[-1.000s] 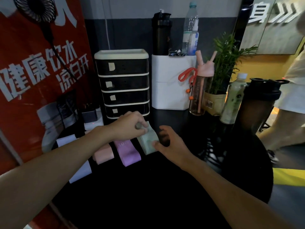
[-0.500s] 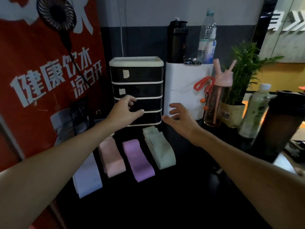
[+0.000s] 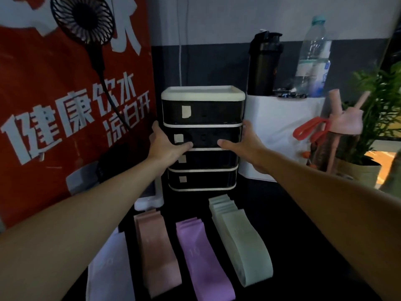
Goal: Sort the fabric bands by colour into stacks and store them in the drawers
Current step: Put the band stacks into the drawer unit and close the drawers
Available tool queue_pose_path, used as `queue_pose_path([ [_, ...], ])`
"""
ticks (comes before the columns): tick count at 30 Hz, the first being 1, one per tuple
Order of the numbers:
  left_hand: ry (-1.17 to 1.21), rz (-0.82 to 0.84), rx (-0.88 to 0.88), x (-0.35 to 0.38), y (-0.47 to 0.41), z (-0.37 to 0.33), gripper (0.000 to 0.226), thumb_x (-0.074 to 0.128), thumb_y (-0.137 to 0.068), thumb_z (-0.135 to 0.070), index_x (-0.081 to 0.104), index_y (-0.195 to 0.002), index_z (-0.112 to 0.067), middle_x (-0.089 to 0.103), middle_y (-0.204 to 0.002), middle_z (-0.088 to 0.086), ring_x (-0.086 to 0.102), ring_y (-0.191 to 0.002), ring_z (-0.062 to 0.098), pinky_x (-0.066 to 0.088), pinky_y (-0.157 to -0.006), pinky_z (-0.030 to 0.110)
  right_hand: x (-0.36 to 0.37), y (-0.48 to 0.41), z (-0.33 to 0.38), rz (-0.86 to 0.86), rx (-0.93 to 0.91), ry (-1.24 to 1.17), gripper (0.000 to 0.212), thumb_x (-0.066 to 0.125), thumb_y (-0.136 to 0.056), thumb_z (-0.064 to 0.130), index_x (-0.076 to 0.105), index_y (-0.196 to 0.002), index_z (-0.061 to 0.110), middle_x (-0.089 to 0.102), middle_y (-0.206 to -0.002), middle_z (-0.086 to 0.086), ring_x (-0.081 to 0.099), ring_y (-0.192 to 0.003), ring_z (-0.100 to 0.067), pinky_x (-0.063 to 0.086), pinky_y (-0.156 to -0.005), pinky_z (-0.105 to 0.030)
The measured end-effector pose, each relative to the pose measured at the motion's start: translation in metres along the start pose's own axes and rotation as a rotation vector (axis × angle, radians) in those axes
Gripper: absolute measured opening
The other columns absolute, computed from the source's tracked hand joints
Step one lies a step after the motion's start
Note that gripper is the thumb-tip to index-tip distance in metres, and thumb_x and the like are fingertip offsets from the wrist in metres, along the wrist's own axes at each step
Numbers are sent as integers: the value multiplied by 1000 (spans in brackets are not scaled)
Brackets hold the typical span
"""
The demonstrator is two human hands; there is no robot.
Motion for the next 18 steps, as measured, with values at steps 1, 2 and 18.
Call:
queue_pose_path([
  [1, 16, 13, -3, 1, -5, 3, 111, 84, -77, -29, 5, -155, -24, 34, -150, 8, 39, -136, 22, 36, -106, 30, 2, -4, -2, 5, 3, -12, 85, 83, -73, 35, 29, -138, 29, 50, -132, 5, 53, -117, -14, 47, -92, -32],
  [2, 37, 27, -7, 3, -7, 5, 112, 85, -75, -29, 5, -154, -27, 38, -148, 4, 41, -134, 20, 38, -108, 33, 3, -7, -3, 6, 7, -30, 88, 84, -71, 36, 28, -139, 32, 50, -133, 6, 53, -118, -15, 47, -96, -35],
  [18, 228, 78, 89, -10, 21, -29, 102, 83, -75, -11, 21, -152, -36, 55, -128, -12, 53, -118, 6, 46, -103, 35, -13, 24, 24, -60, -30, -273, 90, 84, -70, 19, 30, -138, 40, 60, -118, 14, 60, -109, -8, 53, -96, -43],
])
Point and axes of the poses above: each hand's wrist, its own y-axis away from the middle knuckle, its own x-axis out of the palm, z = x × y, the point moved 5 cm from there along -y, towards the middle knuckle
